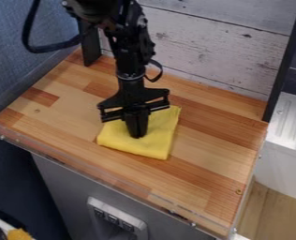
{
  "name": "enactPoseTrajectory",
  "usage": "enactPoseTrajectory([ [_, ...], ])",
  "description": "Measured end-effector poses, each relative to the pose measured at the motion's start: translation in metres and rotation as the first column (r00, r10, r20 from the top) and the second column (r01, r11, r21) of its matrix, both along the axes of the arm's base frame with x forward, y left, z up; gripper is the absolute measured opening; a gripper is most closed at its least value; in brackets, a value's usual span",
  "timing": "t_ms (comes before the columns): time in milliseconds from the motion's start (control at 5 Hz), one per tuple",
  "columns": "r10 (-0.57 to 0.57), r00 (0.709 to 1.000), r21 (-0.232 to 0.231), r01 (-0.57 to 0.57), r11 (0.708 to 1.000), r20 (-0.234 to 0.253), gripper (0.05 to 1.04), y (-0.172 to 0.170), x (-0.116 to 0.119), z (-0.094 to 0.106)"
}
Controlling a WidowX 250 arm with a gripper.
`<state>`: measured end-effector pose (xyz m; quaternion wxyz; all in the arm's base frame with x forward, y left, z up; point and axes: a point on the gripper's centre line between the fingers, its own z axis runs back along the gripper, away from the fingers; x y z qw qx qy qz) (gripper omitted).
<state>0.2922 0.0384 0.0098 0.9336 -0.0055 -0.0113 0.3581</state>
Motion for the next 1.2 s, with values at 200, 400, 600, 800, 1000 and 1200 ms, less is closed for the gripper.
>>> enactPoseTrajectory([
  [200,-0.154,0.988,0.009,0.154,0.988,0.008,0.063,0.013,0.001,0.001],
  [400,-0.301,0.953,0.018,0.301,0.953,0.010,0.063,0.029,0.008,0.000],
  [600,-0.417,0.909,0.021,0.417,0.909,0.005,0.063,0.040,0.016,0.000],
  [800,-0.508,0.861,0.020,0.508,0.861,-0.008,0.063,0.049,0.021,0.000],
  [1000,-0.573,0.819,0.016,0.573,0.819,-0.020,0.063,0.052,0.021,0.000],
  [1200,-0.614,0.789,0.007,0.614,0.789,-0.032,0.063,0.054,0.020,-0.001],
])
